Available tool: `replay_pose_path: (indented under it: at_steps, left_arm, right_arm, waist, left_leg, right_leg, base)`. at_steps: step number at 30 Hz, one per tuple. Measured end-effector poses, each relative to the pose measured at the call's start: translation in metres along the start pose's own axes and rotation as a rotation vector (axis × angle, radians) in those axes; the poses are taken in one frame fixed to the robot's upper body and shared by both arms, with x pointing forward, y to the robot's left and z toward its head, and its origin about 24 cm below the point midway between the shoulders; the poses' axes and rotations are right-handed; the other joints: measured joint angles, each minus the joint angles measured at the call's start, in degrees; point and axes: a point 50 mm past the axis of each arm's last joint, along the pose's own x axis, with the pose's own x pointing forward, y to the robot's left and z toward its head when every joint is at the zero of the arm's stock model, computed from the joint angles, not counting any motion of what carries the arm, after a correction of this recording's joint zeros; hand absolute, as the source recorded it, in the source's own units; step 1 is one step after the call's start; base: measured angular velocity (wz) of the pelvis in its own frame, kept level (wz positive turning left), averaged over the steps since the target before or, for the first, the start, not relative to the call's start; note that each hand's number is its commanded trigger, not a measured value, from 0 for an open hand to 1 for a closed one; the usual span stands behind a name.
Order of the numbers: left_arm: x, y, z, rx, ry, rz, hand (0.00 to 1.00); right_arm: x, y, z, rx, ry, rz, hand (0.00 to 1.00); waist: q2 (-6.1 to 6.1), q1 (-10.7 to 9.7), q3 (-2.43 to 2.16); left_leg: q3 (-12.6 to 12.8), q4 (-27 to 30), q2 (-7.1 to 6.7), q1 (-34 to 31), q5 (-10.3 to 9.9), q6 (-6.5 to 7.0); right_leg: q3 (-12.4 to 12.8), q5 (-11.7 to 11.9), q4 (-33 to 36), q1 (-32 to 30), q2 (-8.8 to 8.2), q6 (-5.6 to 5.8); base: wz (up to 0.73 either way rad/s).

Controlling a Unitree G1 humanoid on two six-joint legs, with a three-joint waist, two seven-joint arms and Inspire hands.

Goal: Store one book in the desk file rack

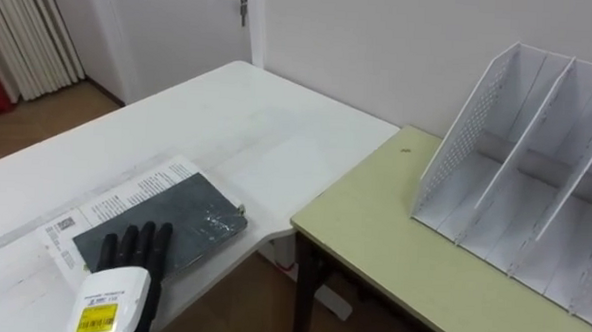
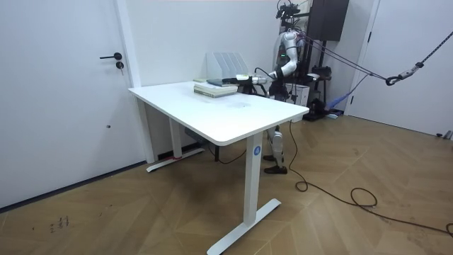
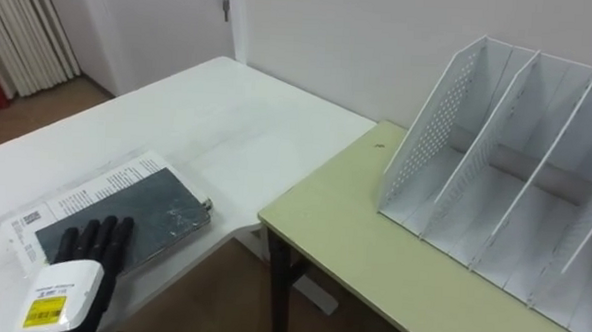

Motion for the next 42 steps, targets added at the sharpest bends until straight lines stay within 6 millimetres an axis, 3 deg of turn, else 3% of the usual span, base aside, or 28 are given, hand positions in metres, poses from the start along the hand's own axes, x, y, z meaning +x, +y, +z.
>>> replay_pose_path:
  at_steps: [2, 3, 4, 9, 16, 28, 42]
  left_arm:
    - [0.0, -0.001, -0.001, 0.005, 0.009, -0.009, 0.04]
    - [0.0, -0.002, -0.002, 0.007, 0.015, -0.014, 0.24]
    - [0.0, -0.002, -0.002, 0.009, 0.018, -0.016, 1.0]
    - [-0.001, -0.005, -0.004, 0.014, 0.038, -0.028, 1.0]
    - [0.003, -0.001, 0.007, -0.043, 0.038, 0.031, 1.0]
    - [0.018, 0.016, 0.001, 0.005, 0.025, 0.105, 1.0]
    - [0.022, 0.019, 0.001, 0.013, 0.026, 0.119, 1.0]
  right_arm:
    - [0.0, 0.0, -0.001, 0.001, 0.012, 0.008, 0.0]
    - [0.0, 0.0, -0.002, 0.001, 0.02, 0.007, 0.0]
    - [0.0, 0.0, -0.002, 0.002, 0.027, 0.007, 0.0]
    - [0.0, 0.0, -0.006, 0.005, 0.043, 0.005, 0.0]
    - [-0.001, -0.001, -0.003, -0.022, 0.026, -0.003, 0.0]
    - [-0.001, -0.002, -0.003, -0.013, 0.033, -0.007, 0.0]
    - [-0.001, -0.002, -0.004, -0.014, 0.039, -0.005, 0.0]
  waist:
    - [-0.11, 0.0, -0.08]
    - [-0.11, 0.0, -0.1]
    - [-0.1, 0.0, -0.17]
    - [0.01, -0.1, -0.68]
    - [-0.13, 0.2, -0.73]
    - [-0.2, -0.1, -0.73]
    - [-0.21, -0.1, -0.69]
  left_leg:
    - [0.0, -0.2, 0.01, 0.2, 0.0, 0.0]
    - [0.1, -0.3, 0.0, 0.5, 0.0, 0.0]
    - [0.1, -0.3, 0.01, 0.5, 0.0, 0.0]
    - [0.2, -0.2, 0.0, 0.9, 0.0, 0.02]
    - [0.1, -0.3, 0.0, 1.8, 0.3, 0.01]
    - [-0.1, -0.6, -0.02, 1.8, 0.6, -0.15]
    - [0.0, -0.7, 0.0, 1.9, 0.6, -0.16]
  right_leg:
    - [0.1, 0.0, 0.1, 0.1, 0.01, 0.0]
    - [0.1, 0.0, 0.2, 0.2, 0.02, 0.0]
    - [0.2, 0.0, 0.2, 0.2, 0.04, 0.0]
    - [0.2, 0.0, 0.4, 0.6, 0.04, -0.01]
    - [0.3, -0.3, 0.6, 1.4, -0.03, -0.05]
    - [0.1, -0.4, 1.1, 1.2, -0.09, -0.24]
    - [0.3, -0.4, 1.1, 1.3, -0.04, -0.24]
  base:
    - [0.0]
    - [-0.05]
    - [-0.05]
    - [-0.01]
    - [0.03]
    - [0.01]
    - [0.0]
